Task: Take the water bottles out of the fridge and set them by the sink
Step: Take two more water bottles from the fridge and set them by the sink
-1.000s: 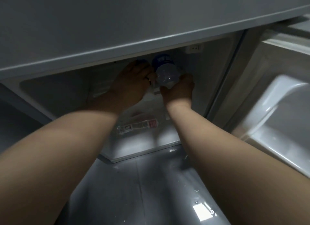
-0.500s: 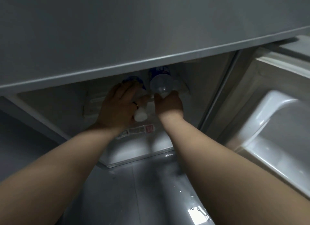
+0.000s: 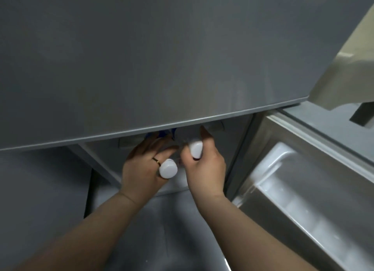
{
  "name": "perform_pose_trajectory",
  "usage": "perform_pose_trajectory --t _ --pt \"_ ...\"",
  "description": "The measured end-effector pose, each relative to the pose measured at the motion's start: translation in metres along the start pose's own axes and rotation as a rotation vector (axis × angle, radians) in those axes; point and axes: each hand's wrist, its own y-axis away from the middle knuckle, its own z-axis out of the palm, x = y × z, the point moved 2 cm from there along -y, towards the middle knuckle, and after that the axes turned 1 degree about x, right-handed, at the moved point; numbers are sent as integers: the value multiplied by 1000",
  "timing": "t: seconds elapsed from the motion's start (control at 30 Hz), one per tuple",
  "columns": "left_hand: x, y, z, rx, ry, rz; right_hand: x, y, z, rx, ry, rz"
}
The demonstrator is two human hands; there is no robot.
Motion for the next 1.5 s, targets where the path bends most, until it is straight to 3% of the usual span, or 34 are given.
perform_pose_trajectory --t 0.27,0.5,0.7,0.83,1.03,1.23,1.5 --pt "36 2 -78 -405 175 -216 -64 45 -46 -18 131 99" --pt "97 -23 -164 -656 586 -490 -123 77 -113 -99 283 248" --pt "158 -83 -260 -777 763 -551 -209 112 -210 -119 379 187" --pt "210 -150 -326 -810 838 -405 -281 132 -296 52 340 227" --pt "308 -236 -384 -877 852 -26 -352 172 -411 289 308 263" --pt "433 -258 -411 -919 882 335 -362 240 -512 586 240 285" --pt "614 -215 -446 -975 966 565 -353 363 -644 820 303 328"
